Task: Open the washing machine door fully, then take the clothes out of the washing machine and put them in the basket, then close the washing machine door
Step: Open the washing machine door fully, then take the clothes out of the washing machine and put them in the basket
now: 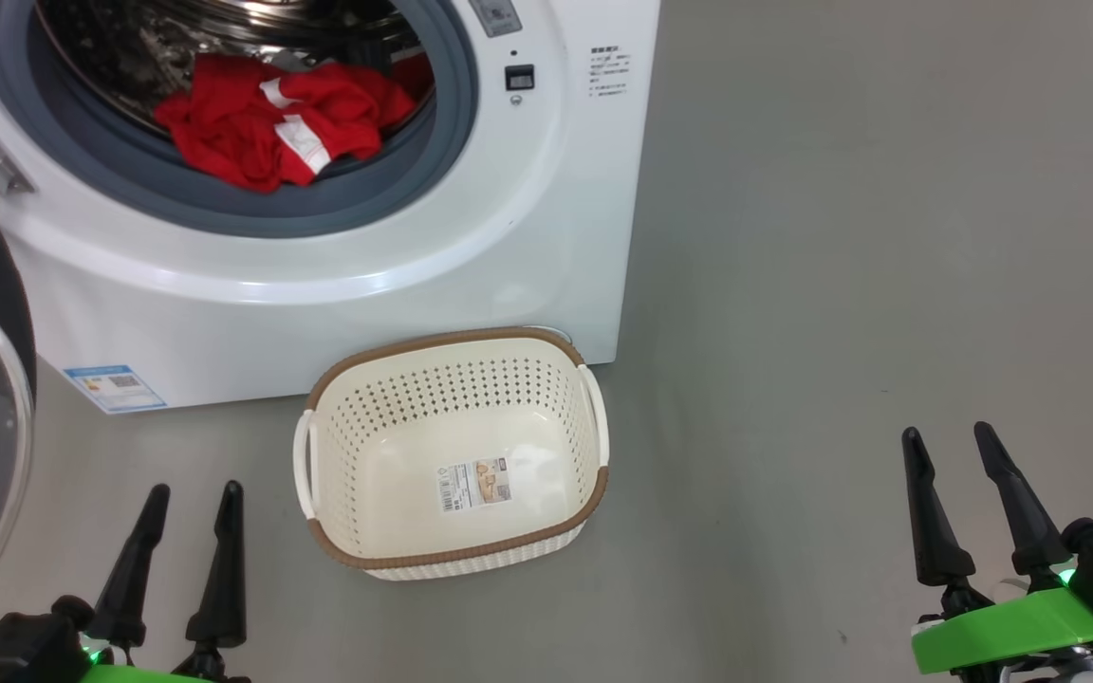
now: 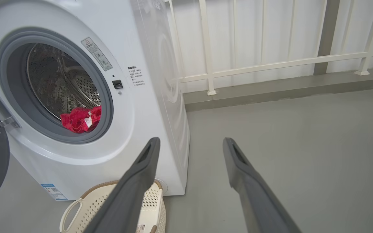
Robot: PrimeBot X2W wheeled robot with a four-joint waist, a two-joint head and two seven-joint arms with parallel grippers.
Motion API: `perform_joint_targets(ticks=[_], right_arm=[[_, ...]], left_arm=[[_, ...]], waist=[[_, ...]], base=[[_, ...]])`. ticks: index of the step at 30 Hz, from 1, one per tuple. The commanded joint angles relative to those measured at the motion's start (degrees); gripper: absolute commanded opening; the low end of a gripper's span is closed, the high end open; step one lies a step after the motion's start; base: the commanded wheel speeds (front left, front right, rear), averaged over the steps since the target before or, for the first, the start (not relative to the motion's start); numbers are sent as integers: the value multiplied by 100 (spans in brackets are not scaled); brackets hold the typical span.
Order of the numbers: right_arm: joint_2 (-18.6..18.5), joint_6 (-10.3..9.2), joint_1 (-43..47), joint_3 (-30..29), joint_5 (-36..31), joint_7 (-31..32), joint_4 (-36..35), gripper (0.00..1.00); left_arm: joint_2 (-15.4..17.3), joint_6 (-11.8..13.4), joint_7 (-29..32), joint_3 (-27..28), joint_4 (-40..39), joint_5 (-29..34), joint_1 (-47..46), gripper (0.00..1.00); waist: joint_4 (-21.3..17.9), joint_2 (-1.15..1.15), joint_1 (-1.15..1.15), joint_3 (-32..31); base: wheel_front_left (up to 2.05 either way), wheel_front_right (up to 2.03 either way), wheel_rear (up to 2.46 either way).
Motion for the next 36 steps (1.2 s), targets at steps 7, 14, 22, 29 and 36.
perform_joint_targets(ticks=[7,14,22,29,36], right_arm=[[-33,42,68,-16,54,-37,-204,100],[-17,42,67,-39,47,-37,-204,100],[-4,42,32,-22,24,-37,-217,100],[4,42,-1,-5,-2,-37,-213,100],[12,42,-49,16,-3,-37,-206,100]], left_arm=[[148,9,-29,82,-161,-1,-112,100],[115,9,-29,116,-236,-87,-115,100],[167,9,-29,79,-331,-72,-115,100],[165,9,-29,74,-322,-98,-151,100],[186,9,-29,37,-300,-159,-204,100]], waist=[[-133,0,0,13],[-115,0,0,0],[-54,0,0,26],[-11,0,0,50],[16,0,0,91]], base=[[0,0,0],[0,0,0],[0,0,0],[0,0,0],[26,-26,0]])
